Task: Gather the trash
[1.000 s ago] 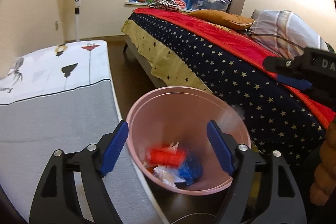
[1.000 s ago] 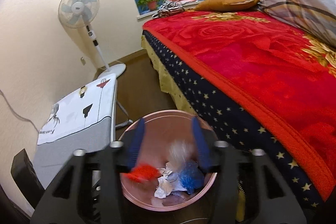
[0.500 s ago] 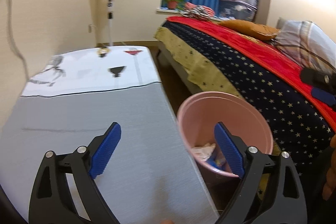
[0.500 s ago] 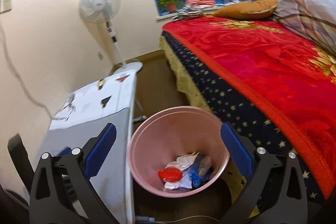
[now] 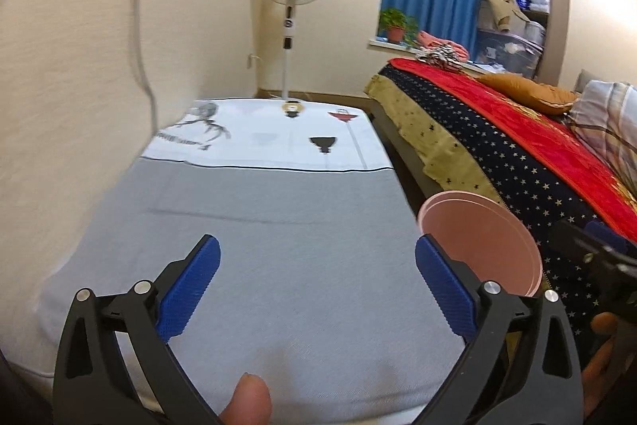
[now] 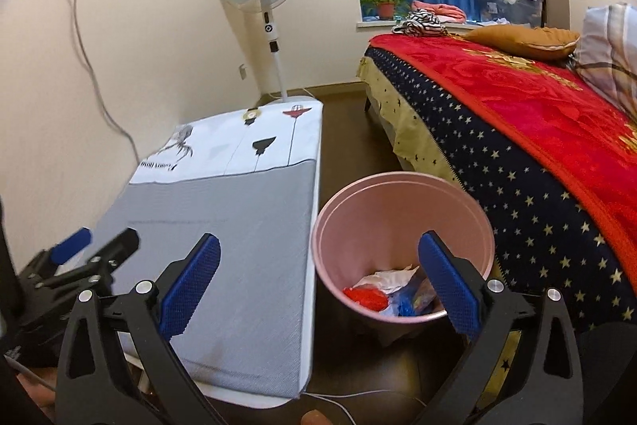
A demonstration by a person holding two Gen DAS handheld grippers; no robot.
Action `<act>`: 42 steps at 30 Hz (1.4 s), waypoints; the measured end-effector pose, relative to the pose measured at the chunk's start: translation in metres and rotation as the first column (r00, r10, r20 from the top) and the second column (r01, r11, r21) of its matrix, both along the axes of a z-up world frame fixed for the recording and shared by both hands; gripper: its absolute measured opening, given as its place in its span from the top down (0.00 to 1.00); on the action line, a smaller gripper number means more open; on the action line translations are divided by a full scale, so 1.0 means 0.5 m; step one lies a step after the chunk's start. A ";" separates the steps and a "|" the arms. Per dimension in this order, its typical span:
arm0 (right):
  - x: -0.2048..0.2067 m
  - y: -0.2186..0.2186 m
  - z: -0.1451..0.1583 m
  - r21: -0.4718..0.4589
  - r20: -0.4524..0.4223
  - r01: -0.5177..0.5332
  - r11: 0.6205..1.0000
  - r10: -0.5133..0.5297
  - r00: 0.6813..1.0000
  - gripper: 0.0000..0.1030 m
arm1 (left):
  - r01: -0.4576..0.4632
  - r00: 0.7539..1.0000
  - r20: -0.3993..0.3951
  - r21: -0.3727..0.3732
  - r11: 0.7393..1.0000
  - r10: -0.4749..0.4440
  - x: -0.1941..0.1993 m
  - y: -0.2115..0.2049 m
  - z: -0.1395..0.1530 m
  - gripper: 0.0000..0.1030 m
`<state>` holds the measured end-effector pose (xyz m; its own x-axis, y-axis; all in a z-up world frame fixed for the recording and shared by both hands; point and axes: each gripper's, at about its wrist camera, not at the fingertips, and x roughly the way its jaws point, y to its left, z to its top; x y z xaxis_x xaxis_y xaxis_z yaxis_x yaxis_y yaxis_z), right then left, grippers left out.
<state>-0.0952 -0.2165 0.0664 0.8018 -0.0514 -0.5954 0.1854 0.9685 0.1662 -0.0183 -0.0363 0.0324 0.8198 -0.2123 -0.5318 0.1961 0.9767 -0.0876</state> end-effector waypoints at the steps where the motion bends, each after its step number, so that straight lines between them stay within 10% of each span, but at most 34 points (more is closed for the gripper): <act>1: -0.003 0.009 -0.002 -0.006 -0.001 -0.001 1.000 0.001 1.000 0.05 | -0.007 1.000 0.001 0.006 1.000 0.007 -0.012 0.008 0.002 0.07; 42: 0.004 0.101 -0.032 -0.099 -0.033 -0.032 0.995 0.029 0.999 0.05 | -0.100 0.995 0.002 -0.006 0.995 0.100 -0.061 0.085 -0.022 0.07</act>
